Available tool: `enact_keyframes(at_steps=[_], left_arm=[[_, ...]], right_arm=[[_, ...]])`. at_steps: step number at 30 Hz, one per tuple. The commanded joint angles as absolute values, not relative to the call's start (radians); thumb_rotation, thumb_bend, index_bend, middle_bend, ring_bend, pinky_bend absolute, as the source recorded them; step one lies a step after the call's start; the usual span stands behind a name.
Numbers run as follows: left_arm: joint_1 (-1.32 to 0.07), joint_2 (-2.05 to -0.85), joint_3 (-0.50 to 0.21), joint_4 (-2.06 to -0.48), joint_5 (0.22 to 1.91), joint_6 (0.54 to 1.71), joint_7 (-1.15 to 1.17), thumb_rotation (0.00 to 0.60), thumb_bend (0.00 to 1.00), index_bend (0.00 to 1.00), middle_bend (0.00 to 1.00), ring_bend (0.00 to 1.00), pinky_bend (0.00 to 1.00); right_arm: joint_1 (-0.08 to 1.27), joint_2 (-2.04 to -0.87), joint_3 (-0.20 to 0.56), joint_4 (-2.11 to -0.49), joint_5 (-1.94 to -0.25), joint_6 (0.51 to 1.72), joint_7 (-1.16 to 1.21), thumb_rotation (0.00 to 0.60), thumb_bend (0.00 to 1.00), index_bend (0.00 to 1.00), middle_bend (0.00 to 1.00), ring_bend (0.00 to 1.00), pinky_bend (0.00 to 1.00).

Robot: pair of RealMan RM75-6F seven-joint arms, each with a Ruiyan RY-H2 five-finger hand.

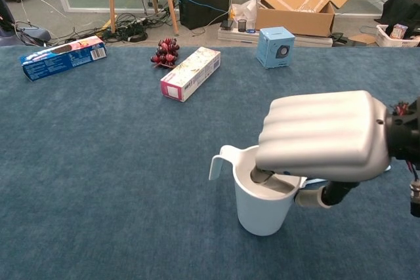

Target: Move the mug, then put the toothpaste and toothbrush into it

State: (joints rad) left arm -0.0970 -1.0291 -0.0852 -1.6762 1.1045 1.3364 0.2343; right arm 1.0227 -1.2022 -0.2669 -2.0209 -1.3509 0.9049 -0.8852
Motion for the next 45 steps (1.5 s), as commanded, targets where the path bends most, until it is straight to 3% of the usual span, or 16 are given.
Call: enact_keyframes(at_steps=[1,16,22,27,37,45], left_arm=[[-0.097,-1.029,-0.085,-1.677,1.105,1.337,0.234,0.6,0.0,0.79,0.48,0.43,0.56],[-0.098,-1.033,-0.083,-1.678,1.106,1.338,0.244,0.6,0.0,0.79,0.48,0.43,0.56],[-0.099,-1.034,-0.082,-1.678,1.108,1.338,0.247,0.6,0.0,0.79,0.48,0.43,0.56],[-0.102,-1.035,-0.081,-1.677,1.105,1.332,0.251,0.6,0.0,0.79,0.48,0.43,0.56],[-0.105,-1.034,-0.078,-1.68,1.104,1.326,0.255,0.6,0.0,0.79,0.48,0.43,0.56],[-0.107,-1.036,-0.075,-1.683,1.105,1.322,0.261,0.6,0.0,0.79,0.48,0.43,0.56]], right_arm=[[1.008,-1.195,-0.27,-2.025,-1.366,0.899,-0.889,0.6,0.43,0.74,1.0,0.92,0.99],[0.943,-1.195,-0.254,-2.001,-1.375,0.861,-0.923,0.6,0.41,0.74,1.0,0.92,0.99],[0.922,-1.182,-0.245,-2.01,-1.392,0.862,-0.925,0.6,0.29,0.58,1.0,0.92,0.99],[0.905,-1.17,-0.235,-2.021,-1.414,0.865,-0.917,0.6,0.26,0.49,1.0,0.92,0.99],[0.865,-1.134,-0.224,-2.046,-1.467,0.882,-0.909,0.6,0.22,0.4,1.0,0.92,0.99],[0.812,-1.066,-0.214,-2.092,-1.567,0.951,-0.868,0.6,0.21,0.38,1.0,0.92,0.99]])
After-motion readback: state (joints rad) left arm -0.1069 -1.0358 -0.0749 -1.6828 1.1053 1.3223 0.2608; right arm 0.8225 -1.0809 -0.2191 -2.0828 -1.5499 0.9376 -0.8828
